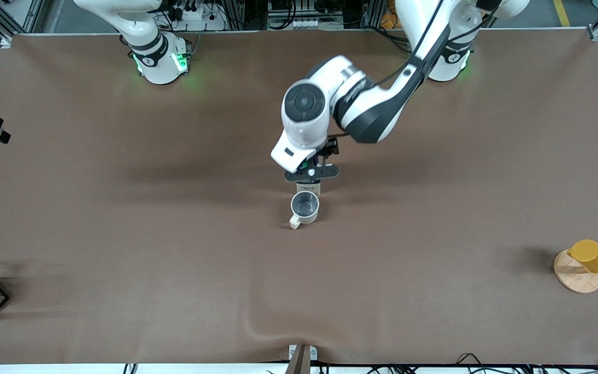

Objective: Place milk next to cup

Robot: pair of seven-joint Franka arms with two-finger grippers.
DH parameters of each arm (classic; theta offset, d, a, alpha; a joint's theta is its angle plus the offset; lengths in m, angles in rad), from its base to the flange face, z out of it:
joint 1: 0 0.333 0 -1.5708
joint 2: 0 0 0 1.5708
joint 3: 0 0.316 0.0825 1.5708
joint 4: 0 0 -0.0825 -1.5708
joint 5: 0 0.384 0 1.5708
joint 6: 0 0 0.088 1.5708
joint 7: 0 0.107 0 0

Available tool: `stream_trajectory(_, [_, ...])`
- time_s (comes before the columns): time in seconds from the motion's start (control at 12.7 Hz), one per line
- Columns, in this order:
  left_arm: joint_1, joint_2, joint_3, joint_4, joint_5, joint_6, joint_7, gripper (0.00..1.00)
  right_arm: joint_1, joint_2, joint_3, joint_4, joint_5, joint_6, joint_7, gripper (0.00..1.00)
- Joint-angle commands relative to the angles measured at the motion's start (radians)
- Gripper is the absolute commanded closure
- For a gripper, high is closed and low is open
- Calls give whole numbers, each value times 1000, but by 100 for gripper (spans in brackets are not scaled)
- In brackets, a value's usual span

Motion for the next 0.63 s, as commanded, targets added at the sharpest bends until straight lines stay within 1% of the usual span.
stream_trajectory(0.0, [64,-114,7,-18,7,-40,6,0,5,51,4,71,-20,-47,-3,0])
stream_trajectory(0.16, [154,-174,10,-20,16,-44,13,0,7,51,4,74,-22,-47,-4,0])
stream_trajectory(0.31, [234,-208,10,-26,24,-46,35,0,3,51,4,73,-20,-47,-6,0])
stream_trajectory(0.39, [269,-223,11,-46,24,-57,78,0,5,51,4,68,-20,-47,-4,0])
stream_trajectory(0.47, [311,-237,10,-49,24,-104,146,0,3,51,4,68,-20,-47,-4,0])
stream_trajectory(0.55, [369,-285,2,-87,25,-132,220,0,2,51,4,69,-20,-47,-6,0])
